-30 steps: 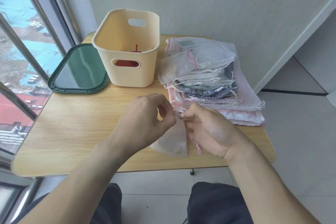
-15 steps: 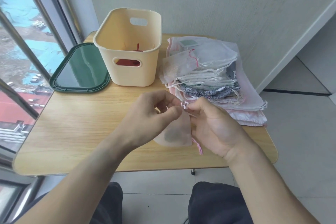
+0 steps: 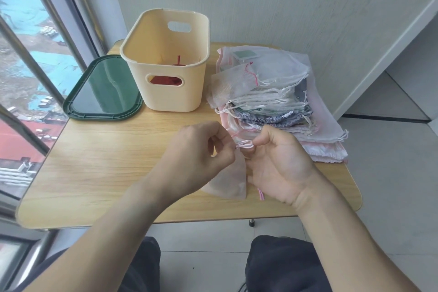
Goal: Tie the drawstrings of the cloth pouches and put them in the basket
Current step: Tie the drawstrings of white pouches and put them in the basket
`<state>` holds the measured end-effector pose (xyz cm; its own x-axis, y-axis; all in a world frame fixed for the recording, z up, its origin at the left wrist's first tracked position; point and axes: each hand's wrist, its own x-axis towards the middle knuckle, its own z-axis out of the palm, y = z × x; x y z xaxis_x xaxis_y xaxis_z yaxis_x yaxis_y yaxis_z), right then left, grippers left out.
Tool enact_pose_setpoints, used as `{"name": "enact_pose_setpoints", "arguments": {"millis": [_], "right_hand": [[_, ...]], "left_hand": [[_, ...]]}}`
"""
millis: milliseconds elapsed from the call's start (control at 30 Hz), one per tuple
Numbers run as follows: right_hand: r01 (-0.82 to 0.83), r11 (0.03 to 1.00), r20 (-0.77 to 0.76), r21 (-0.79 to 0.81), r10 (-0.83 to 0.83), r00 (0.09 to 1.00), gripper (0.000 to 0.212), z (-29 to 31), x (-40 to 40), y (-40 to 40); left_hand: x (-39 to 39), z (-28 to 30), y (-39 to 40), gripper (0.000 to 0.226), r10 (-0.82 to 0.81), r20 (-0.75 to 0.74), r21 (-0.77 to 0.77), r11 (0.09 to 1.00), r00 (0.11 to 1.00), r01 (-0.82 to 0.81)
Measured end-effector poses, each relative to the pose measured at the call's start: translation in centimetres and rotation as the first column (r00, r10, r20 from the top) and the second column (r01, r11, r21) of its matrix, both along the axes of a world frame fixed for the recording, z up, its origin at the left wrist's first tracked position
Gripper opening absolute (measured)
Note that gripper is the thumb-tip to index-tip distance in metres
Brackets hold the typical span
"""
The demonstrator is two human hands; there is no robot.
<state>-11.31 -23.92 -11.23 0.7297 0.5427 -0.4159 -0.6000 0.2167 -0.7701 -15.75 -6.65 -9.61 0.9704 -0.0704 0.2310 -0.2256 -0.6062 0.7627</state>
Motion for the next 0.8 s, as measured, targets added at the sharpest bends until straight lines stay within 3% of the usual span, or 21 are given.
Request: {"name": "enact_pose_setpoints", "arguments": {"millis": [100, 200, 300, 433, 600, 800], "right_hand": [[0.032, 0.997, 0.030, -0.071, -0.030, 0.999, 0.038, 0.2, -0.1, -0.1], [0.147, 0.958, 0.187, -0.245, -0.102, 0.977, 0.004, 0.5, -0.2, 0.0], [0.195, 0.946, 0.230, -0.260, -0.135, 0.964, 0.023, 0.7, -0.2, -0.3], [0.146, 0.944, 0.158, -0.296, -0.102, 0.982, 0.019, 1.3, -0.4, -0.8], [0.081, 0.970, 0.087, -0.229, -0.063, 0.994, 0.016, 1.8, -0.4, -1.2], [0.212, 0.954, 0.095, -0.210, -0.196, 0.976, 0.027, 1.9, -0.6, -0.6]], "left_hand": [[0.1, 0.0, 0.4, 0.012, -0.078, -0.064, -0.061, 0.995, 0.995, 0.074], [0.1, 0.0, 0.6, 0.011, -0.113, -0.056, -0.029, 0.993, 0.992, 0.112], [0.1, -0.1, 0.8, 0.011, -0.139, -0.052, -0.005, 0.990, 0.989, 0.139], [0.2, -0.3, 0.9, 0.011, -0.158, -0.032, 0.036, 0.987, 0.987, 0.159], [0.3, -0.4, 1.0, 0.015, -0.190, 0.055, 0.125, 0.975, 0.980, 0.182], [0.3, -0.5, 0.8, 0.016, -0.201, 0.080, 0.125, 0.974, 0.976, 0.190]]}}
